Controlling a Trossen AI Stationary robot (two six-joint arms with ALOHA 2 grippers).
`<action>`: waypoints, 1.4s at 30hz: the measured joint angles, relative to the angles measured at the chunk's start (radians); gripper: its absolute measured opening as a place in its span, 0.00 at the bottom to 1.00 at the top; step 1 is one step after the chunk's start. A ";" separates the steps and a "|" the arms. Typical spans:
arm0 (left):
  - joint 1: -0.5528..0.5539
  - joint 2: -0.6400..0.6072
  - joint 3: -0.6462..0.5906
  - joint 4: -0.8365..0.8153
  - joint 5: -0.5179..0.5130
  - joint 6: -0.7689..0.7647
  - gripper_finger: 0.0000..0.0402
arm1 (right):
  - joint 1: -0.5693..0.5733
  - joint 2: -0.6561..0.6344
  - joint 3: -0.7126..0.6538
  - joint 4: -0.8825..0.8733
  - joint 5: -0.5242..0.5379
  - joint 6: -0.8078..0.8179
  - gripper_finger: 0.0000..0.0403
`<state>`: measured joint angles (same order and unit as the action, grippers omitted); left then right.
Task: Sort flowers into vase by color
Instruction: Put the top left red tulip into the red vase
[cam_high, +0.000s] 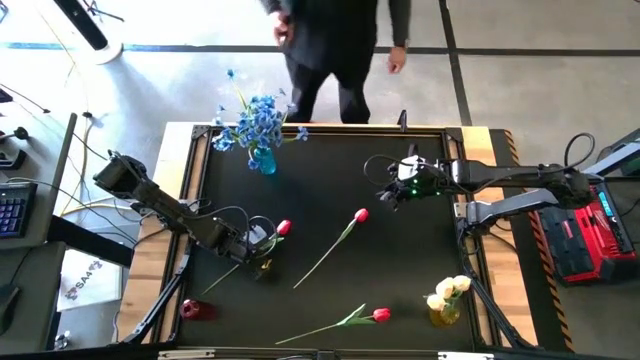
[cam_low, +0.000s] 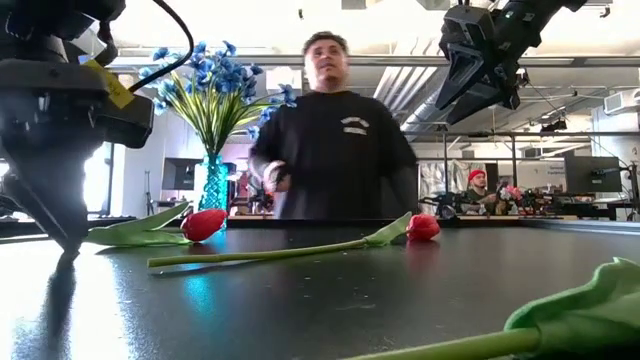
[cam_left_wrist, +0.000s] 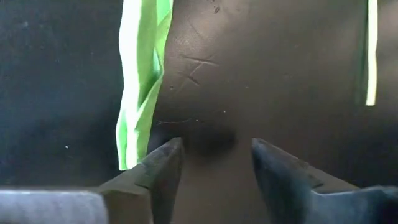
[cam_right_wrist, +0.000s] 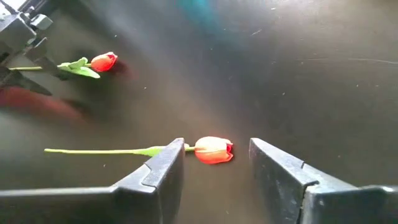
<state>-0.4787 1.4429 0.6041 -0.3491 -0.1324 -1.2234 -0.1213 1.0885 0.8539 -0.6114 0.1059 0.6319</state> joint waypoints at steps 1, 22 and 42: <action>0.000 0.001 0.002 -0.001 -0.001 0.015 0.44 | 0.006 0.000 0.000 0.000 0.015 0.000 0.40; -0.020 -0.067 0.104 -0.038 0.004 0.227 0.00 | 0.104 0.095 0.001 0.238 0.070 0.253 0.01; -0.036 -0.079 0.077 -0.178 -0.131 0.206 0.26 | 0.245 0.103 0.001 0.247 0.231 0.388 0.02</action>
<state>-0.5152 1.3639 0.6815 -0.5270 -0.2634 -1.0176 0.1237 1.1912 0.8552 -0.3641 0.3372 1.0203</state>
